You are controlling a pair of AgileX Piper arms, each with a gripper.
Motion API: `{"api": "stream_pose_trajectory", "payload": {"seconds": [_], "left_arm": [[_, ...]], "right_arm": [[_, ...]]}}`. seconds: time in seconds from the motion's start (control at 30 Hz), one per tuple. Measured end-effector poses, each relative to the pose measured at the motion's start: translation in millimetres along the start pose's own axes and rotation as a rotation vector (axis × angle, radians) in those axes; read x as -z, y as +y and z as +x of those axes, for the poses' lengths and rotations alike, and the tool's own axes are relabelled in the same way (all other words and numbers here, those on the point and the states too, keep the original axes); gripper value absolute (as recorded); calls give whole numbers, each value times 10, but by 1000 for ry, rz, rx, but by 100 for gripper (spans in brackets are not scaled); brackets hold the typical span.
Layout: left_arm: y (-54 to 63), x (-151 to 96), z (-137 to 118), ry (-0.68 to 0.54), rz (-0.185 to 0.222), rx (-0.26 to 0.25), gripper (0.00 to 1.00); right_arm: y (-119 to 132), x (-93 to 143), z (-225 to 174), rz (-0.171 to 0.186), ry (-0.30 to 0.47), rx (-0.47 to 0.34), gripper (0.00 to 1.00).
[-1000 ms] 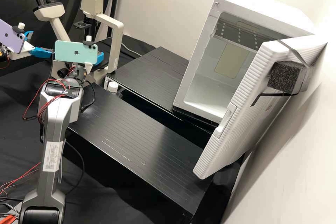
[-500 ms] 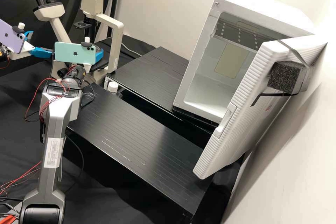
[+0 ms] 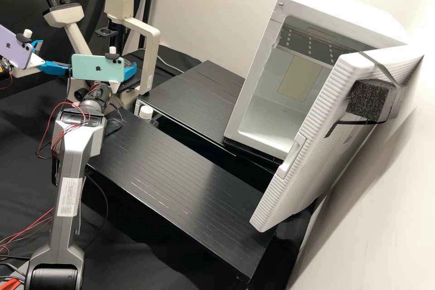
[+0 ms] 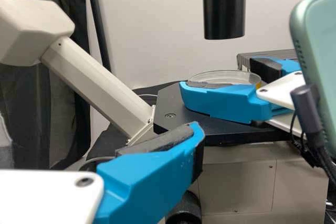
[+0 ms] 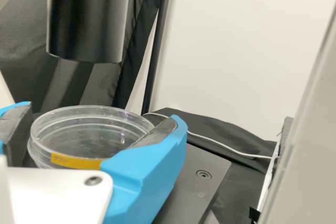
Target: Take out the petri dish and place it under the microscope.
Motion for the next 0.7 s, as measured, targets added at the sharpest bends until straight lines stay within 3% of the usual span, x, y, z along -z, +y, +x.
{"api": "stream_pose_trajectory", "payload": {"seconds": [0.3,0.7], "left_arm": [[0,0,0,0,0,0,100],[0,0,0,0,0,0,100]], "right_arm": [[14,-84,-192,3,23,-33,100],[141,-98,-867,13,114,-55,100]]}}
